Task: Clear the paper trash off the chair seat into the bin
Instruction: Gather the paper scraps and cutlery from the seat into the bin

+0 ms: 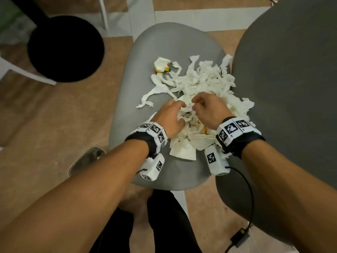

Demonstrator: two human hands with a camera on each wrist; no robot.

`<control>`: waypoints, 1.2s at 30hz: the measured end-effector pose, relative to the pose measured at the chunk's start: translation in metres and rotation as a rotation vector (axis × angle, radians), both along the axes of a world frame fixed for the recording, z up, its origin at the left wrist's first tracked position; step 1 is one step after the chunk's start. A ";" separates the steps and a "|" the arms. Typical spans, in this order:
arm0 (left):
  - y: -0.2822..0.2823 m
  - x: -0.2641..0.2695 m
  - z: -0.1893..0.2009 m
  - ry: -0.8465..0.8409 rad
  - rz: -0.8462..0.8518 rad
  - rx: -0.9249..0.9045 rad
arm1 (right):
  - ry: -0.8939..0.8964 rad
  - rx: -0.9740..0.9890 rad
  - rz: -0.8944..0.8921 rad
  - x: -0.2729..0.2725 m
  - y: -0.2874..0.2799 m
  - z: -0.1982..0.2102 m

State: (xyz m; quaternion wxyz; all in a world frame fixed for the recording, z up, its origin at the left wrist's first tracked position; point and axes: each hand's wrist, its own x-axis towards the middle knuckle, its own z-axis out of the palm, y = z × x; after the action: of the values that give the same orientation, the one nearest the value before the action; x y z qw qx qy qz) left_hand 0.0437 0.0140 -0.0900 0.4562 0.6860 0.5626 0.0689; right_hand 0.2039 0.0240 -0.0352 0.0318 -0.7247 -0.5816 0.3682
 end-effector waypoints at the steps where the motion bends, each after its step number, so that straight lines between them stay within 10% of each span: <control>1: -0.002 0.016 -0.001 0.011 -0.037 0.047 | -0.016 0.039 -0.019 0.014 0.005 0.002; 11: 0.007 0.086 -0.027 0.049 -0.284 0.123 | -0.452 -0.077 0.353 0.084 -0.003 0.004; 16: 0.014 0.073 -0.021 0.100 0.037 0.093 | -0.550 -0.158 0.510 0.082 -0.014 -0.021; 36: 0.004 0.021 -0.025 0.027 0.202 0.116 | -0.029 0.240 -0.041 0.041 0.007 -0.011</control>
State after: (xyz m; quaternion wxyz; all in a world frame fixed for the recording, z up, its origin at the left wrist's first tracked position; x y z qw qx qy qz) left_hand 0.0645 0.0180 -0.1152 0.3988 0.6521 0.6300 0.1375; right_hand 0.2448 0.0307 -0.0464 0.1175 -0.7327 -0.6070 0.2844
